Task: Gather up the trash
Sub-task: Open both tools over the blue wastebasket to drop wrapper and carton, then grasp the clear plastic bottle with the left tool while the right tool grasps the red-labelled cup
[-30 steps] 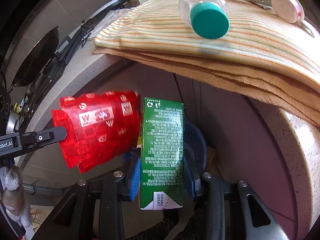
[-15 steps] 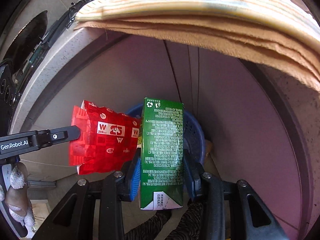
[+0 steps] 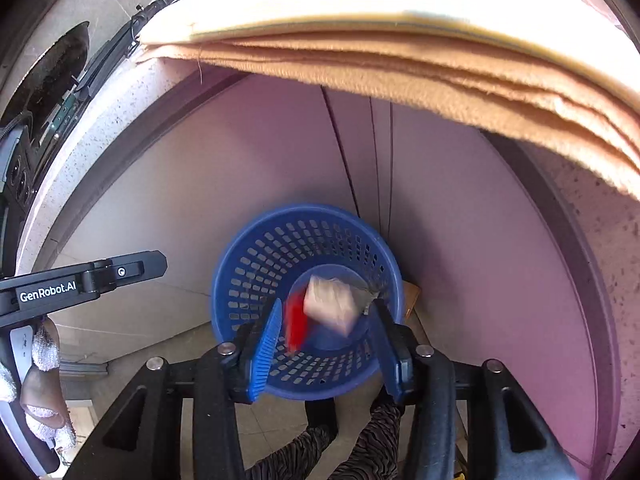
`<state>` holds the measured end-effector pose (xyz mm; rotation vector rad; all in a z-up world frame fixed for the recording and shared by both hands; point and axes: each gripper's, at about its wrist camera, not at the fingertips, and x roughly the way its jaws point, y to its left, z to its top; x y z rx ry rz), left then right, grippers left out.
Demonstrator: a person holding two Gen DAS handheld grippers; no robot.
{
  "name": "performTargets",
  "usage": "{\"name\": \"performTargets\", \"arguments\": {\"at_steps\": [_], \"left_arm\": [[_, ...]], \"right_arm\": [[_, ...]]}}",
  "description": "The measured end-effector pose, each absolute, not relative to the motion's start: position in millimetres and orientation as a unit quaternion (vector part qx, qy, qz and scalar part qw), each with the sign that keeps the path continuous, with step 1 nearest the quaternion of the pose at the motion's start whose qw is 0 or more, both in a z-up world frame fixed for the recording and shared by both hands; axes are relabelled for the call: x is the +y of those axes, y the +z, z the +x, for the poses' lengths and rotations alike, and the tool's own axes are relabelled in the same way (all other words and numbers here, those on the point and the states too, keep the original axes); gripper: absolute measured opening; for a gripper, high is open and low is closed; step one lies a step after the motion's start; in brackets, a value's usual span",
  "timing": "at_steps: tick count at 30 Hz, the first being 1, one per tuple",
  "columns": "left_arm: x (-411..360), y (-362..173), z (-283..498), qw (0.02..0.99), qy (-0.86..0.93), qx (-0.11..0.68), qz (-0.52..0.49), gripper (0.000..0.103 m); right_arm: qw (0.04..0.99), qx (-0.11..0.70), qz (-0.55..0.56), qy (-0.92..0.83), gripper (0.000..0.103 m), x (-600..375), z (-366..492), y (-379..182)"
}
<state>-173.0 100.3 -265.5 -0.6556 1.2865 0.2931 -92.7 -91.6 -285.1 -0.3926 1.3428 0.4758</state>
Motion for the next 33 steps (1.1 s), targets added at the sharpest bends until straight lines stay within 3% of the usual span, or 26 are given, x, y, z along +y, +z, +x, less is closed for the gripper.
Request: {"name": "performTargets", "arguments": {"at_steps": [3,5,9,13,19,29,31,33], "left_arm": [[101,-256,-171,0.742,0.137,0.585,-0.299,0.014],[103,-249,-173,0.744,0.138,0.582,-0.298,0.027],[106,-230,-169,0.753,0.14,0.571,-0.296,0.031],[105,-204,-165,0.764,0.139,0.556,-0.297,0.046],[106,-159,-152,0.785,0.129,0.526,-0.301,0.055],[83,-111,-90,0.807,0.087,0.5,-0.302,0.062],[76,-105,-74,0.809,0.079,0.5,-0.298,0.062],[68,-99,-61,0.813,0.073,0.499,-0.29,0.062]], "right_arm": [[0.74,0.611,-0.175,0.221,0.047,-93,-93,-281],[0.741,0.609,-0.173,0.224,0.047,-95,-92,-276],[0.742,0.603,-0.171,0.237,0.047,-97,-93,-256],[0.748,0.588,-0.176,0.255,0.055,-98,-101,-231],[0.763,0.566,-0.154,0.271,0.062,-116,-100,-188],[0.806,0.514,-0.119,0.267,0.071,-153,-74,-104],[0.816,0.501,-0.116,0.263,0.08,-162,-65,-87],[0.827,0.485,-0.116,0.26,0.082,-170,-56,-72]]}}
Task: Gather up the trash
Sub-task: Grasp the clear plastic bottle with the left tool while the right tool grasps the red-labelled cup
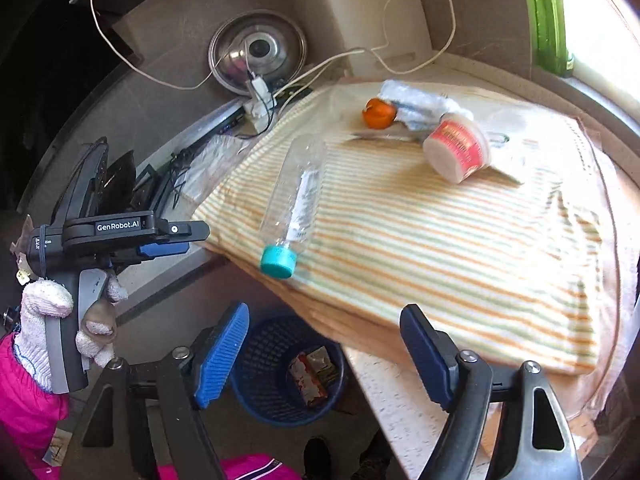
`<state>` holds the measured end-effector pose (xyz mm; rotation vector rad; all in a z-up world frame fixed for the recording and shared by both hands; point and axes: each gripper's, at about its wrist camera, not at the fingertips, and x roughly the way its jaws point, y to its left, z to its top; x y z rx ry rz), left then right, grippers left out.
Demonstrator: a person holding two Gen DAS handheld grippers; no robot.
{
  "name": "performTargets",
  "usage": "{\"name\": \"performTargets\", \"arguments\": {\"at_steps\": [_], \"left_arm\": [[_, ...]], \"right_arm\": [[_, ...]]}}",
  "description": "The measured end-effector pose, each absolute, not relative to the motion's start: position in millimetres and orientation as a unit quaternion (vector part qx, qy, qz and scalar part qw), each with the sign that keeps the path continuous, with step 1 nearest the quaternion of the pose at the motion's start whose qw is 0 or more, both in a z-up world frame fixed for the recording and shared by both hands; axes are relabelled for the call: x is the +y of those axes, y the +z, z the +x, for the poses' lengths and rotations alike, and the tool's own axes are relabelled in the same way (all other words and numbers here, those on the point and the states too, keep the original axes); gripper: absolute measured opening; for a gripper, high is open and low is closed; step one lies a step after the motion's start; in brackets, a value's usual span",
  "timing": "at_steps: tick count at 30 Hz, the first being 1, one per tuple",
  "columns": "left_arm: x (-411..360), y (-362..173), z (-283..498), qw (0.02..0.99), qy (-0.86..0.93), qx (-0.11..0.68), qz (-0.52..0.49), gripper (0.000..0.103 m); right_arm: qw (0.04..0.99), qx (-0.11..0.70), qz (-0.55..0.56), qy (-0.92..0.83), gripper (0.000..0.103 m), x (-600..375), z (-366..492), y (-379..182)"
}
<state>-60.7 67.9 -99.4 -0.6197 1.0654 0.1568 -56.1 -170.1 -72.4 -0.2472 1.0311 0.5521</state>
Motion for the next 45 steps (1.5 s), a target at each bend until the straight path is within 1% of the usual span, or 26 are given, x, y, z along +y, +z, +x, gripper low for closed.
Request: {"name": "performTargets", "arguments": {"at_steps": [6,13,23,38,41,45], "left_arm": [[46,-94,-19,0.817,0.065,0.506,-0.27,0.062],[41,-98,13,0.808,0.078,0.523,-0.259,0.062],[40,-118,38,0.788,0.095,0.545,-0.269,0.062],[36,-147,62,0.764,0.109,0.575,-0.272,0.062],[35,-153,66,0.759,0.107,0.579,-0.278,0.062],[34,-159,70,0.755,0.104,0.584,-0.279,0.062]], "right_arm": [[0.849,0.45,-0.132,0.243,0.086,-193,-17,-38],[0.858,0.433,-0.148,0.233,0.09,-204,27,-27],[0.843,0.425,-0.218,0.249,0.092,-190,74,-38],[0.805,0.444,-0.295,0.259,0.092,-160,121,-81],[0.802,0.449,-0.299,0.259,0.09,-158,126,-87],[0.795,0.453,-0.308,0.26,0.084,-156,130,-93]]}}
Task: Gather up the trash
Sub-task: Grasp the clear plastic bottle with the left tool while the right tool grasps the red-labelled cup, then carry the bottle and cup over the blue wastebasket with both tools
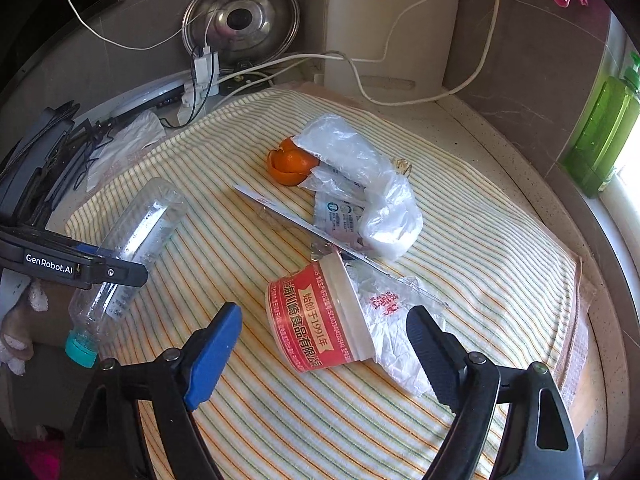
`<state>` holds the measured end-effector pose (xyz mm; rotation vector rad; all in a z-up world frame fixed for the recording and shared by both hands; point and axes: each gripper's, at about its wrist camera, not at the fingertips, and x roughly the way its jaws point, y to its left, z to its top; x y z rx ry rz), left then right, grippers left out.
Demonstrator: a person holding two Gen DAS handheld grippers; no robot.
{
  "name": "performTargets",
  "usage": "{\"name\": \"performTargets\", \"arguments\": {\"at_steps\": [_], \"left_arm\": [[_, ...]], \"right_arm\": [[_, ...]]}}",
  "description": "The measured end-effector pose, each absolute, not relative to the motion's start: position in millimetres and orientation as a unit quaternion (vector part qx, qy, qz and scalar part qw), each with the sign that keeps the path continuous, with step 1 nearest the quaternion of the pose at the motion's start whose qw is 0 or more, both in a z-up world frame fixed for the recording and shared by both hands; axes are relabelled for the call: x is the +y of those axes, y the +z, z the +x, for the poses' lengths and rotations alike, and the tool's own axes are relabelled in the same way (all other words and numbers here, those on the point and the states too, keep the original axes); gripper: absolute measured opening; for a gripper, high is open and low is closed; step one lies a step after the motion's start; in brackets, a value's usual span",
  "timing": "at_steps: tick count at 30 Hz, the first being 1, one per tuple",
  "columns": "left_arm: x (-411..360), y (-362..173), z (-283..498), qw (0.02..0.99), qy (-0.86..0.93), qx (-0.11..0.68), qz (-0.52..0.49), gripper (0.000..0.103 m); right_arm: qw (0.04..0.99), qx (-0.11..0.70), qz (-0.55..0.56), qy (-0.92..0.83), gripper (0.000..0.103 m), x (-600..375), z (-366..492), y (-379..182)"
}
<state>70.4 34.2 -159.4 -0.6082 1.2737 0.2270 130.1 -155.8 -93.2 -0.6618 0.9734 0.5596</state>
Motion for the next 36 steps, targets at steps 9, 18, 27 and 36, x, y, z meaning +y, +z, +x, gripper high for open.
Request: {"name": "performTargets", "arguments": {"at_steps": [9,18,27,36], "left_arm": [[32,-168,74,0.753,0.105,0.584,-0.283,0.062],[34,-156,57,0.775,0.102,0.563,-0.269,0.055],[41,-134,44,0.794,0.094,0.539,-0.263,0.054],[60,-113,27,0.807,0.087,0.516,-0.275,0.054]], "right_arm": [[0.781,0.449,-0.345,0.263,0.063,-148,129,-102],[0.786,0.452,-0.328,0.266,0.049,-151,128,-99],[0.806,0.449,-0.282,0.264,0.046,-157,125,-84],[0.825,0.443,-0.233,0.261,0.046,-160,118,-67]]}}
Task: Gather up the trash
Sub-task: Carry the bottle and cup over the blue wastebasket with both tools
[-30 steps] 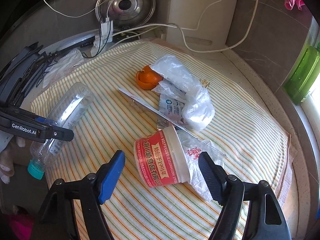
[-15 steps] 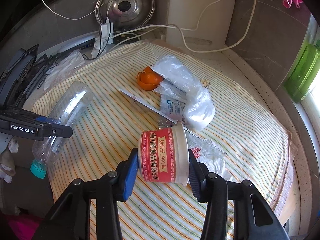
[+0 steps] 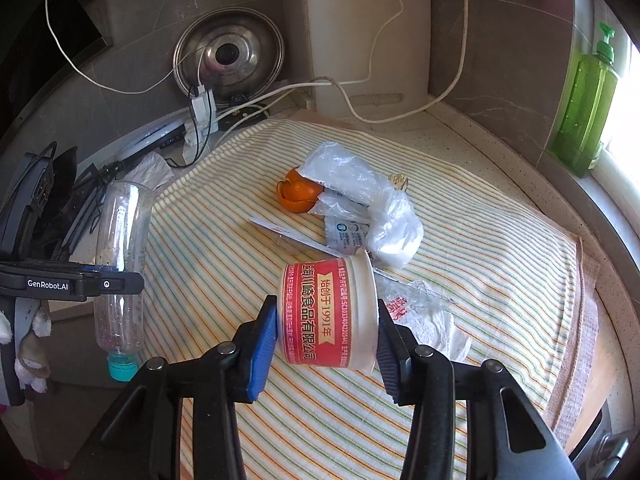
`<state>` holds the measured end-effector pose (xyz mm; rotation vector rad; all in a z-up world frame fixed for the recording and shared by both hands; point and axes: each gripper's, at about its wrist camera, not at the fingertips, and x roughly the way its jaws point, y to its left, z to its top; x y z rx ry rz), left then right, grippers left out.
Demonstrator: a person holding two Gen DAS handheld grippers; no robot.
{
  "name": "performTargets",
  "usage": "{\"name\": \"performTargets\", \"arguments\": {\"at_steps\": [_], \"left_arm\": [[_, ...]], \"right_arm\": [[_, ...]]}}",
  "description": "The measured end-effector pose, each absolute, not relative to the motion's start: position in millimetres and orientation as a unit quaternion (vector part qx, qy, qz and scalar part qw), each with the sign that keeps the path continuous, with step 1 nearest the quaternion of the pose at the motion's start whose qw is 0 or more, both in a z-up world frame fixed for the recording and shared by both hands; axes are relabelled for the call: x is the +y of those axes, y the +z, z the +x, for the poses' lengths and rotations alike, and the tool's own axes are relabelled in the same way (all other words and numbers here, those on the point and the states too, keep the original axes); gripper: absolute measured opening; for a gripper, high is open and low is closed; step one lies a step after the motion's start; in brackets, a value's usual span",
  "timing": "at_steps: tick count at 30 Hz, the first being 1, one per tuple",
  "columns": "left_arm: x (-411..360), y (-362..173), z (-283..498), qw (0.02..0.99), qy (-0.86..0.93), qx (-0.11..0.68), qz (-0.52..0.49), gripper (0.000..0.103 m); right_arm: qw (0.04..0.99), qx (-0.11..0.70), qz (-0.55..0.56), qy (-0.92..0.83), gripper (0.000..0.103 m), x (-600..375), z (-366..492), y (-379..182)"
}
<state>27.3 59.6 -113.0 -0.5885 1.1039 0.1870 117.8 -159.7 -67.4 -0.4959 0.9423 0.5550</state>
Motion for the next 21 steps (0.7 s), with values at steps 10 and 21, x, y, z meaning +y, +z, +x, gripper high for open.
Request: {"name": "performTargets", "arguments": {"at_steps": [10,21], "left_arm": [[84,-98,2,0.816,0.089,0.492,-0.289,0.054],[108,-96,-48,0.817,0.099,0.489,-0.289,0.053]], "right_arm": [[0.841,0.426,-0.211,0.259,0.046,-154,95,-46],[0.838,0.426,-0.189,0.284,0.046,-133,46,-37]]}}
